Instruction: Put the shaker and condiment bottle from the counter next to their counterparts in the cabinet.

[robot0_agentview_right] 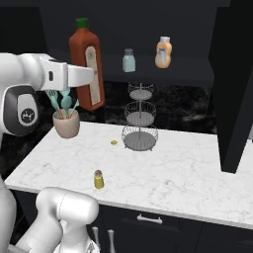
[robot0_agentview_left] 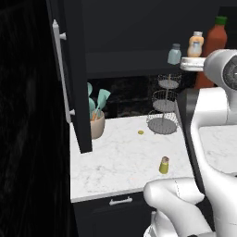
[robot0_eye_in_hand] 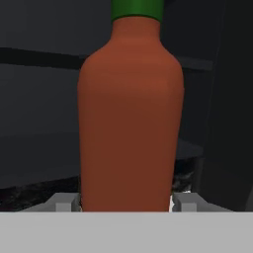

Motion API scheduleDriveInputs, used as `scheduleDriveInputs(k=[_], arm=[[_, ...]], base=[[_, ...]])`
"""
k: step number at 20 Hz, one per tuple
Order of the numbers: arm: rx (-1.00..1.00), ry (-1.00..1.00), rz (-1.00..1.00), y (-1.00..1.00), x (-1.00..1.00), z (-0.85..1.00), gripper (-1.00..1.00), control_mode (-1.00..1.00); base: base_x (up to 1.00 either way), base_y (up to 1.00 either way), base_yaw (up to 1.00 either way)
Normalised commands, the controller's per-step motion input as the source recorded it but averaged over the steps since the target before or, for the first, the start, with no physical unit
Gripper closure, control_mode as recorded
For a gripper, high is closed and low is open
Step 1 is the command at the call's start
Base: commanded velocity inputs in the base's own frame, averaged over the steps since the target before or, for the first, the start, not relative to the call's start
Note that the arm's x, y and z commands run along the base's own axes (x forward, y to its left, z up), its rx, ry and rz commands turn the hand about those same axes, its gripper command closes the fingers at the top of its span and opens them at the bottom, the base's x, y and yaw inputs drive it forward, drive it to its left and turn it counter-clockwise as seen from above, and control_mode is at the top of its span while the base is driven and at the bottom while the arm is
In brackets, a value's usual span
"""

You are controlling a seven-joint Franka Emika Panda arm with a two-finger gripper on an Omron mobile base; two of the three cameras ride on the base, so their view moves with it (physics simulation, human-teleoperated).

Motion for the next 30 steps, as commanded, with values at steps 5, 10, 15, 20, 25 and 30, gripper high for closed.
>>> scheduleDriveInputs(k=[5,10,15,20,25,30], arm=[[-0.02,0.06,0.00,-0.31,0.40,0.23,1.00,-1.00],[-0.01,0.00,0.00,-0.39,0.06,0.08,1.00,-1.00],[-0.08,0.01,0.05,0.03,0.26,-0.08,1.00,-1.00],[-0.03,-0.02,0.13,-0.25,0.46,0.00,1.00,-1.00],[-0.04,-0.05,0.11,-0.35,0.34,0.00,1.00,-1.00],[-0.02,0.00,0.03,-0.20,0.44,0.00,1.00,-1.00]], base=[[0.00,0.00,0.00],[0.00,0.00,0.00],[0.00,0.00,0.00],[0.00,0.00,0.00],[0.00,0.00,0.00],[0.00,0.00,0.00]])
